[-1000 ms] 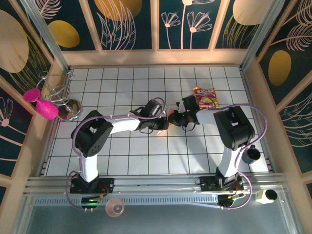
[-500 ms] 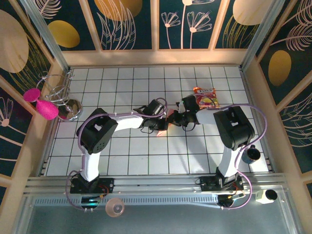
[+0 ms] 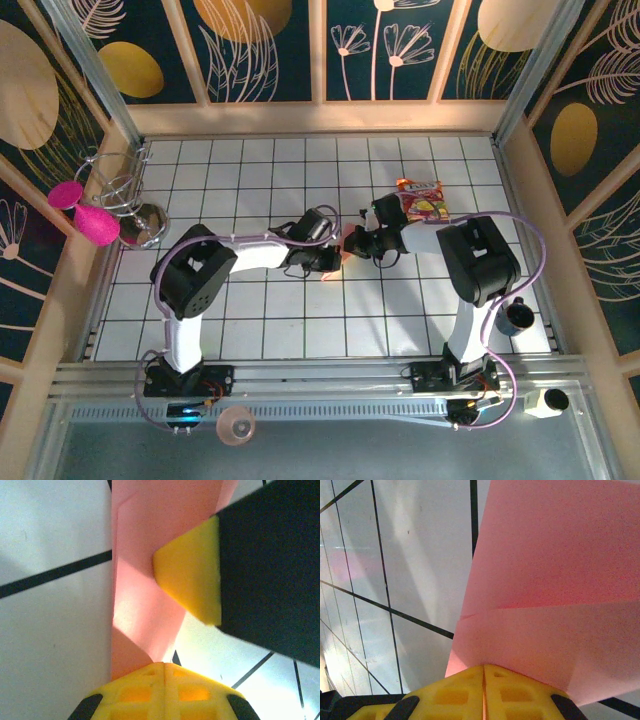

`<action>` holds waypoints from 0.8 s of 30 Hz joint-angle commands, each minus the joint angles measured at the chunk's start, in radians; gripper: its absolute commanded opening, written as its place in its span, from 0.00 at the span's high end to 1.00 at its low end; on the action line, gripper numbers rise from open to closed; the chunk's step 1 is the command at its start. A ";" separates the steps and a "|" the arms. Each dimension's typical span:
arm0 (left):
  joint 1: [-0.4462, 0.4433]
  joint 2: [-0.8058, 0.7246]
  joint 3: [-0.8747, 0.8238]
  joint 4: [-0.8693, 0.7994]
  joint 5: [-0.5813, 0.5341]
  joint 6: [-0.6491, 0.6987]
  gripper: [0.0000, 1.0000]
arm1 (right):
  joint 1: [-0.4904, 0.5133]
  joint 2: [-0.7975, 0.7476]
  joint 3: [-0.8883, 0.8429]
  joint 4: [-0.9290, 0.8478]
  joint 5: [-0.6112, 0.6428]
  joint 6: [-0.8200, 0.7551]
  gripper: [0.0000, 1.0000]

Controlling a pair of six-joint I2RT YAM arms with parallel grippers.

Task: Fold a paper plane with a square sheet of paper (pick it up from the middle)
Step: Fold the wing for the fifth time at the center of the table.

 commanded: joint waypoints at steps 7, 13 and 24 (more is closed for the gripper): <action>0.002 -0.047 -0.069 -0.124 0.042 0.011 0.99 | 0.006 0.068 0.000 -0.084 0.063 -0.021 0.91; -0.001 -0.063 -0.090 -0.145 0.039 0.011 1.00 | 0.004 0.078 0.006 -0.092 0.072 -0.019 0.91; -0.007 -0.094 -0.086 -0.169 0.042 0.017 1.00 | 0.004 0.078 0.005 -0.093 0.073 -0.016 0.91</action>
